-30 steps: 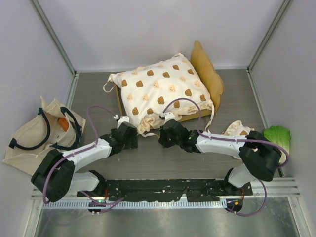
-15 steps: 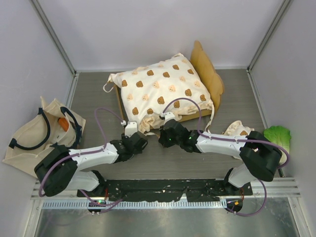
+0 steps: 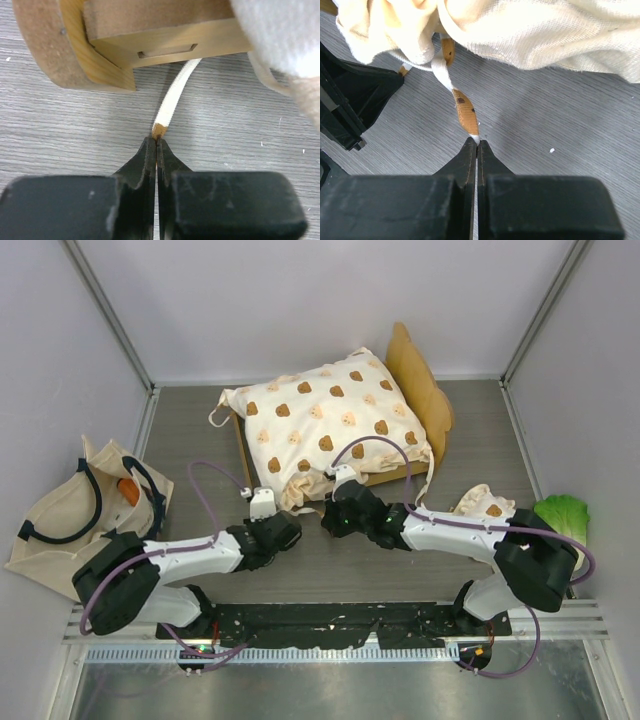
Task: Set up the pet bed
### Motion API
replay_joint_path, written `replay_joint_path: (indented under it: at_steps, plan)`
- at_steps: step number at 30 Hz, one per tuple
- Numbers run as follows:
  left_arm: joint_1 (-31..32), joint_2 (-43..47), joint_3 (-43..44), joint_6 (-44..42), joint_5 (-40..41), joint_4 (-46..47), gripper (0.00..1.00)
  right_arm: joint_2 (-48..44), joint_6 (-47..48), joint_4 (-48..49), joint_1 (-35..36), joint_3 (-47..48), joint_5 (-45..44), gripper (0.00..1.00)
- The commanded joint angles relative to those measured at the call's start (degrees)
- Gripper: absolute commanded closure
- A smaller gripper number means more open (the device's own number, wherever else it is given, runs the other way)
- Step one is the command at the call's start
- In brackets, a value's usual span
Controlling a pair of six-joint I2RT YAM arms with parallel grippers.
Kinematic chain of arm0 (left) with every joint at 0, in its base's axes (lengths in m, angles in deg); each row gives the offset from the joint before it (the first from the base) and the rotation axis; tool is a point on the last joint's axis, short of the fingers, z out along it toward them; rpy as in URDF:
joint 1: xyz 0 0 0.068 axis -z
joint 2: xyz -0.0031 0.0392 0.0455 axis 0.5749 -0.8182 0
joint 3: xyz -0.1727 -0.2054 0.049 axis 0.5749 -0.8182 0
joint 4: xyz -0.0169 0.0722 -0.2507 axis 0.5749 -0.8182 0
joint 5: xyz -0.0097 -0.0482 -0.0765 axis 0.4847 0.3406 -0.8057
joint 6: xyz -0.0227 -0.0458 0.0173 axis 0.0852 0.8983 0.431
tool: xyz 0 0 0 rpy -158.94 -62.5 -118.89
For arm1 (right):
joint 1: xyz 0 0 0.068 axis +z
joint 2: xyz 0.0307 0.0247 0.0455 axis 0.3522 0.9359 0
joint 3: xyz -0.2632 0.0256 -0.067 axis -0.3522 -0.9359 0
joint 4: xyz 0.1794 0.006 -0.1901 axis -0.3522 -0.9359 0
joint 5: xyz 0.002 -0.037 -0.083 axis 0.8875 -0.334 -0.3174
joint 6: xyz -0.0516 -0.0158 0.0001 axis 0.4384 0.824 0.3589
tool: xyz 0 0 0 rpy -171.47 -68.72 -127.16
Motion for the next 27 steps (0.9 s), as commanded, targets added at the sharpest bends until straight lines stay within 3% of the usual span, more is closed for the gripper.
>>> replay_joint_path:
  at_steps: [1,4,7,9,12,15,16,19,25,27]
  plan:
    - [1.76,-4.56,-2.05,3.44,-8.26,-4.18,1.00,-2.05,0.08,1.26,0.24,0.05,0.00,0.99]
    - [1.85,-3.08,-1.79,4.14,-7.82,-5.41,1.00,-1.96,0.08,1.26,0.24,0.31,0.35,0.99]
    - [1.50,3.59,-1.09,4.32,-4.84,-9.79,1.00,-2.23,0.52,1.43,0.24,0.49,2.01,0.99]
    - [0.19,12.60,-0.74,3.44,-2.99,-12.08,1.00,-2.75,0.96,1.96,0.24,0.32,2.72,0.99]
    - [-7.35,26.40,-0.38,-0.85,-5.35,-14.91,1.00,-3.72,1.22,1.96,0.24,0.14,2.20,0.99]
    - [-17.55,34.43,1.28,-6.91,-9.82,-17.71,1.00,-5.47,1.58,2.92,0.24,-0.21,3.69,0.99]
    - [-21.84,35.15,1.81,-8.24,-11.06,-18.94,1.00,-5.74,1.32,3.10,0.24,-0.12,5.26,0.99]
    - [-26.87,34.73,3.39,-12.29,-14.93,-18.95,1.00,-4.95,0.88,2.93,0.50,1.10,8.15,0.99]
    - [-30.13,32.44,5.68,-15.36,-16.51,-16.14,1.00,-2.94,0.18,2.23,2.96,3.56,7.03,0.99]
    - [-34.85,32.00,6.47,-17.38,-18.62,-15.44,1.00,-2.06,-0.96,1.61,3.14,4.18,4.22,0.99]
